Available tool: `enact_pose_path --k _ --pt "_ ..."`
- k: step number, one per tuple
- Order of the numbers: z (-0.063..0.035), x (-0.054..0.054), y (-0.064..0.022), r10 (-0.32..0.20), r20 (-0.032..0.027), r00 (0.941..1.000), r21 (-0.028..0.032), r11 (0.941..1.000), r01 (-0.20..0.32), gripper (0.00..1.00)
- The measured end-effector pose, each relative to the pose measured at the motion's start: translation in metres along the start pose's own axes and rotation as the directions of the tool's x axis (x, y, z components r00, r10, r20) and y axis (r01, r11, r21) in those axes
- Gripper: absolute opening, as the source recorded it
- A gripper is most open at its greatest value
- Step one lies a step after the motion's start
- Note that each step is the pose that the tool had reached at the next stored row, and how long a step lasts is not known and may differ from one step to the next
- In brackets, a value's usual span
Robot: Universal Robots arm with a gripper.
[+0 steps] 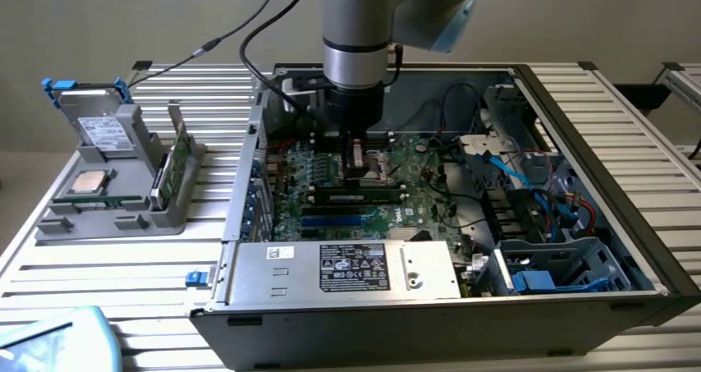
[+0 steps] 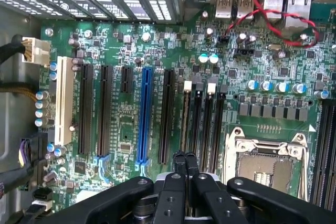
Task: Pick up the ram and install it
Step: 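Press down the ram until it locks into place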
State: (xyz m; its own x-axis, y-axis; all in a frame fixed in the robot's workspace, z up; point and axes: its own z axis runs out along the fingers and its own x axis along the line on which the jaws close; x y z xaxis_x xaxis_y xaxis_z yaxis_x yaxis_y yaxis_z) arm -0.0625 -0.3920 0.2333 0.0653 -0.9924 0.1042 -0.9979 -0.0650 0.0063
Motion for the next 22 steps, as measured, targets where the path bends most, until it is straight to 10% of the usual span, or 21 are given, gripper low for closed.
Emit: enact_pose_path --k 22 --pt "0.0090 -0.0012 0.0036 0.001 -0.0077 1.0000 0.0082 1.0000 -0.001 0.10"
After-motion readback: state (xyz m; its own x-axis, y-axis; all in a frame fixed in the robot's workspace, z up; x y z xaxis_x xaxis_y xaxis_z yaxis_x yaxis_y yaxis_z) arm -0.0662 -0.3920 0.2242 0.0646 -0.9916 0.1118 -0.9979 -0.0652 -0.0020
